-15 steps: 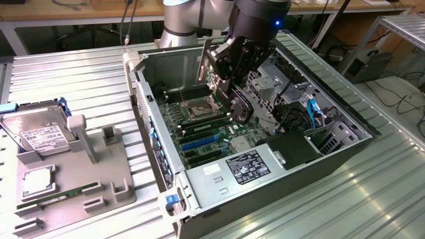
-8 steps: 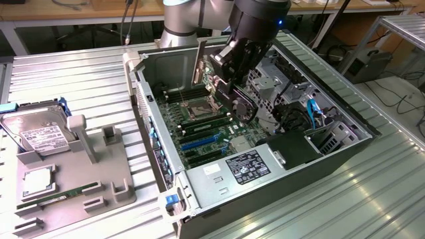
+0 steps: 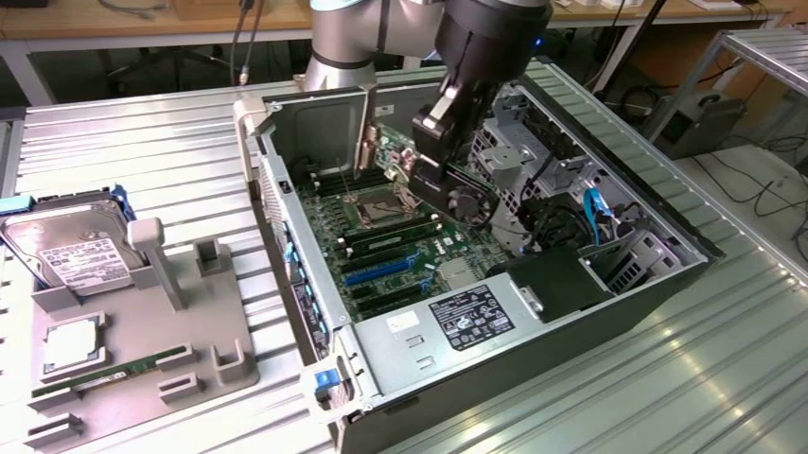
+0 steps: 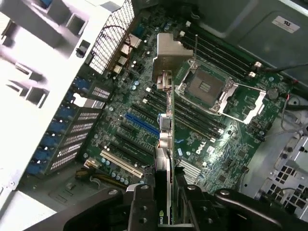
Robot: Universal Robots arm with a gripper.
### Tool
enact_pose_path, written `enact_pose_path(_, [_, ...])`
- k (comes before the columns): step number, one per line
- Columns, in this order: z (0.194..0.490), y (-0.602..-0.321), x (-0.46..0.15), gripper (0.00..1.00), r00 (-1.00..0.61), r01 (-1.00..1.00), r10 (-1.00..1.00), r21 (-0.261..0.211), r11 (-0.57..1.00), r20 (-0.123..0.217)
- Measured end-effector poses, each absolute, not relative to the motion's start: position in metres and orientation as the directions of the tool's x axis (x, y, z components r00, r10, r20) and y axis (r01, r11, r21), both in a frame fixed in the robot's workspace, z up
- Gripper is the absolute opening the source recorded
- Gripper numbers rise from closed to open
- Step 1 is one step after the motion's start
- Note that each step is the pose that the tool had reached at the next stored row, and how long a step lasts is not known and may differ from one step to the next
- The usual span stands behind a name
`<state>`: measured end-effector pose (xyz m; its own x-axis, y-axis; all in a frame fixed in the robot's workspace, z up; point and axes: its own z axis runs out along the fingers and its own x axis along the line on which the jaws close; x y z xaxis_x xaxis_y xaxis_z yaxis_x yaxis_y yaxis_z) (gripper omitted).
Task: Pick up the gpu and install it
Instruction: 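Insert the gpu into the slot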
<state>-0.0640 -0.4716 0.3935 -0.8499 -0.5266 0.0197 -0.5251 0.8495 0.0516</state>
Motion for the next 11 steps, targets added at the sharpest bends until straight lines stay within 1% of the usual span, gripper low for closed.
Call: enact_pose_path(11, [0.3886, -0.4716, -0.064, 0.26, -0.676, -0.735, -0.736, 0.046, 0.676, 0.012])
